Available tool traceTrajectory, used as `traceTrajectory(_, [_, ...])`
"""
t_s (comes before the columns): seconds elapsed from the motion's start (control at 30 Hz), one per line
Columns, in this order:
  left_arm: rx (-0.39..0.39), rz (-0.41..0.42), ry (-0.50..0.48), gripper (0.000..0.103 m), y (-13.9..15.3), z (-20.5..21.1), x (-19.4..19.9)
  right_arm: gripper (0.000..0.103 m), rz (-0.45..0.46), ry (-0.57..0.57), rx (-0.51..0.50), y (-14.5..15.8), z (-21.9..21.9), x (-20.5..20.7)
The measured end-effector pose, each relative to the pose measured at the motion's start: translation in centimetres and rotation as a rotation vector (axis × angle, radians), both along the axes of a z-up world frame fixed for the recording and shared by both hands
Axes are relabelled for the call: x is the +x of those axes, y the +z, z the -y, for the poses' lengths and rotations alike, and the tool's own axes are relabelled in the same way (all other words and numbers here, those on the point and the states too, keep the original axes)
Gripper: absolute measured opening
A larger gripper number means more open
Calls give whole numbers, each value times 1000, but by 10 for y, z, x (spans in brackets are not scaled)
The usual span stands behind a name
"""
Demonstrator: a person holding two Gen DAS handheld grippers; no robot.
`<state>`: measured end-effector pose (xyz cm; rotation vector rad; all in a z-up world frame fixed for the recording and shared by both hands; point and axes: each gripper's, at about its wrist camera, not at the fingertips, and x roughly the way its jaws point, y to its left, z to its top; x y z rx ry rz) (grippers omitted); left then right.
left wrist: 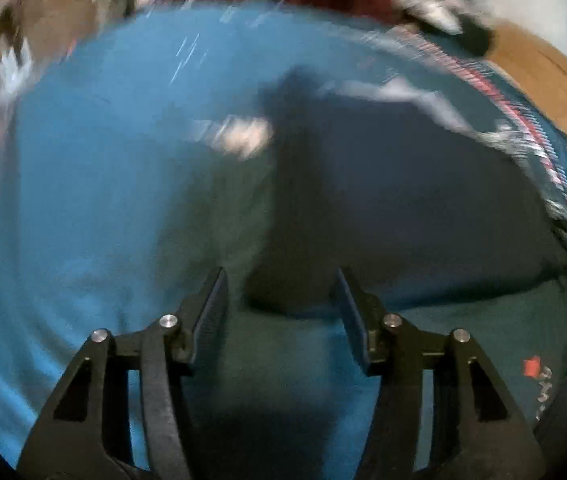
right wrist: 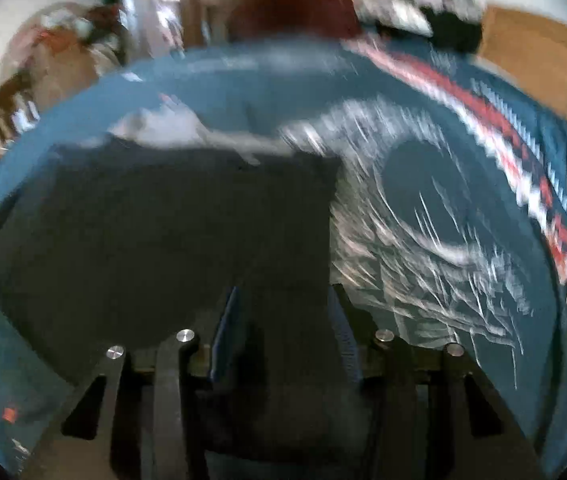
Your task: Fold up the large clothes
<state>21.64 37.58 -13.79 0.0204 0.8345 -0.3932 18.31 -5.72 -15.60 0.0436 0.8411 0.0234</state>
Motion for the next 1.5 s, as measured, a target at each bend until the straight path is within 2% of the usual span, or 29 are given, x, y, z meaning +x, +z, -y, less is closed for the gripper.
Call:
traceTrajectory(0.07, [-95,62,-135,62,17,41,-8,52,36,71,39,10,-44,-4])
traceTrajectory(0.1, [-130,59,-186,65,15,62,-7,52,40,109,44,9,-65,-4])
traceTrajectory(0.17, [-155,13,-245,65,-5,100,1,52,28,186,54,2,-109,-2])
traceTrajectory(0.23, [-112,-94,-270,65,-40,127,15,52,-18,246,44,-17,-146,3])
traceTrajectory(0.27, [-51,-116,-260,61,-58,133,19,54,-62,251,-17,-36,-162,7])
traceTrajectory(0.3, [-21,-103,-263,61,-69,134,18,55,-86,252,-39,-49,-165,10])
traceTrajectory(0.4, [-40,-77,-233,60,-52,120,16,54,-87,231,57,-48,-146,9])
traceTrajectory(0.47, [-47,-27,-189,63,-41,104,7,58,-58,176,37,-37,-130,2])
traceTrajectory(0.5, [-69,-25,-137,64,-42,84,6,59,-26,133,55,-31,-115,-5])
traceTrajectory(0.57, [-99,-53,-49,63,-54,57,5,59,-31,41,87,-35,-86,-11])
traceTrajectory(0.6, [-136,-91,6,61,-62,40,13,59,-63,-2,111,-45,-71,-13])
traceTrajectory(0.63, [-175,-111,25,60,-64,33,15,58,-76,4,143,-54,-63,-14])
traceTrajectory(0.67, [-182,-117,43,60,-63,35,18,59,-78,19,128,-53,-64,-14])
traceTrajectory(0.73, [-130,-103,53,59,-53,40,15,62,-105,47,69,-45,-72,-14])
traceTrajectory(0.8, [-93,-55,78,60,-39,37,1,62,-79,56,69,-27,-73,-23])
traceTrajectory(0.87, [-32,-3,156,64,-31,27,-12,63,-32,48,49,-13,-65,-44])
traceTrajectory(0.93, [30,13,274,68,-33,11,-31,65,-6,20,19,-4,-60,-71])
traceTrajectory(1.0, [56,8,321,69,-42,5,-50,66,-6,-23,1,-6,-49,-105])
traceTrajectory(1.1, [79,-30,307,71,-67,16,-66,66,-62,-76,-4,-23,-30,-131])
traceTrajectory(1.13, [84,-40,305,73,-72,20,-67,66,-84,-94,-1,-30,-25,-137])
traceTrajectory(1.17, [91,-38,306,82,-75,24,-71,66,-107,-115,4,-38,-19,-142])
traceTrajectory(1.2, [88,-36,302,94,-77,30,-71,69,-126,-131,7,-48,-16,-148])
traceTrajectory(1.27, [119,-50,290,103,-85,40,-67,76,-127,-148,9,-59,-9,-154])
traceTrajectory(1.33, [162,-60,292,103,-89,42,-62,87,-136,-164,16,-60,-6,-151])
traceTrajectory(1.37, [167,-66,293,103,-87,43,-60,97,-141,-166,16,-63,-6,-150])
traceTrajectory(1.4, [169,-73,293,103,-85,41,-60,103,-157,-158,9,-68,-7,-147])
traceTrajectory(1.5, [199,-84,300,103,-83,44,-57,103,-162,-156,18,-72,-7,-135])
